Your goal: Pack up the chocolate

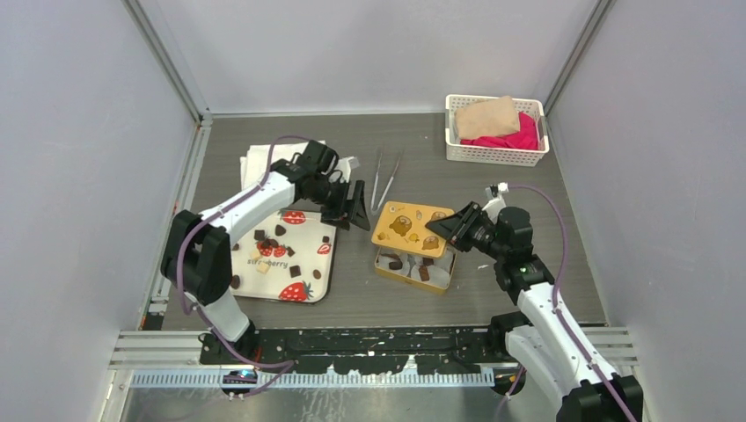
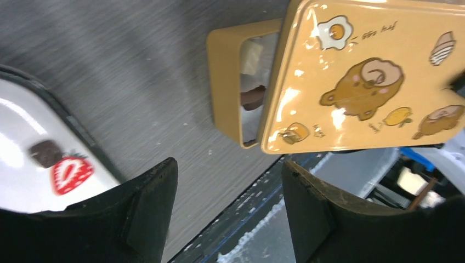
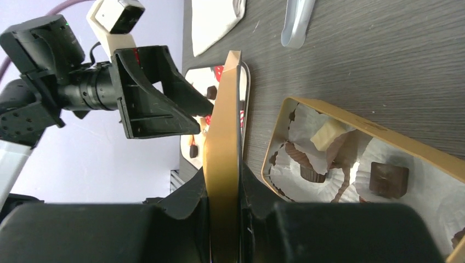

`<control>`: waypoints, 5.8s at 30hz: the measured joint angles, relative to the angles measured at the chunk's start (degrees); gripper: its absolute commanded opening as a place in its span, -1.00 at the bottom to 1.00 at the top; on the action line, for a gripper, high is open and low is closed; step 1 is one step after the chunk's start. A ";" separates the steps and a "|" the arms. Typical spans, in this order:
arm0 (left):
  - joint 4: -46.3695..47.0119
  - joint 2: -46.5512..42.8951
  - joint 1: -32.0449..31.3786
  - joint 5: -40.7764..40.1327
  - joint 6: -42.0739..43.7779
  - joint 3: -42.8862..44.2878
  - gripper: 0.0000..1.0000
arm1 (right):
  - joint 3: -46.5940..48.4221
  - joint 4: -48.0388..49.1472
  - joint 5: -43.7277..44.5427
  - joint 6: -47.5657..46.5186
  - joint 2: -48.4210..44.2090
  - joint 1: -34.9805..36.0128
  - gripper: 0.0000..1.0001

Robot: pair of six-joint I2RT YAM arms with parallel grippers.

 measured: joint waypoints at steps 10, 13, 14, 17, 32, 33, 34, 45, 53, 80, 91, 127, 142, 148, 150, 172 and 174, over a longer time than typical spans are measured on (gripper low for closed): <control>10.01 4.57 -0.42 6.75 -6.56 -5.09 0.35 | -5.90 4.94 -0.63 2.95 -0.04 0.00 -0.99; 10.99 6.14 -0.42 7.80 -6.93 -4.83 0.32 | -6.45 4.85 -0.68 2.91 0.09 0.00 -0.99; 11.37 6.88 -0.46 8.13 -7.04 -4.66 0.31 | -6.56 4.85 -0.70 2.91 0.37 0.00 -0.99; 12.24 9.22 -0.79 8.96 -7.21 -4.42 0.29 | -6.73 4.74 -0.83 2.86 1.40 0.00 -0.99; 13.31 13.62 -1.49 12.92 -7.10 -4.35 0.19 | -7.78 1.64 -0.83 1.75 1.62 0.00 -0.99; 13.31 13.81 -1.51 13.20 -7.02 -4.35 0.18 | -7.78 1.36 -0.81 1.62 1.62 0.00 -0.99; 13.31 13.92 -1.53 13.42 -6.91 -4.35 0.18 | -7.78 0.83 -0.81 1.46 1.62 0.00 -0.99; 9.97 16.52 -2.03 17.03 -2.23 -0.85 0.14 | -7.04 -3.89 -1.03 -0.15 1.38 0.00 -0.63; 7.39 18.34 -2.99 17.75 -0.26 1.55 0.14 | -5.31 -7.45 0.28 -1.88 3.41 0.00 -0.16; -0.33 21.86 -5.84 15.10 3.34 10.19 0.11 | 10.88 -39.47 29.09 -10.03 2.69 0.00 0.24; -1.33 23.85 -7.65 15.06 3.56 10.71 0.11 | 5.99 -34.75 24.06 -4.76 7.82 0.00 0.26; -7.13 28.06 -13.55 9.14 3.17 18.53 0.23 | 3.76 -29.64 19.87 -6.10 12.55 -0.50 0.21; -10.38 28.48 -15.43 4.96 3.39 21.31 0.23 | 4.17 -28.59 19.21 -6.88 13.88 -0.76 0.21; -9.42 28.46 -15.43 5.68 1.11 21.07 0.18 | 4.17 -28.87 20.09 -7.34 13.05 -0.87 0.21; -8.94 28.46 -15.47 5.79 0.63 21.07 0.15 | 4.17 -29.33 20.76 -7.45 12.50 -0.87 0.21; -5.53 27.17 -16.48 6.47 -1.05 20.37 -0.33 | 5.55 -39.56 25.07 -9.14 6.23 -0.87 0.18; -5.09 26.95 -16.50 6.67 -1.27 20.33 -0.38 | 5.81 -40.41 25.62 -9.40 5.84 -0.87 0.20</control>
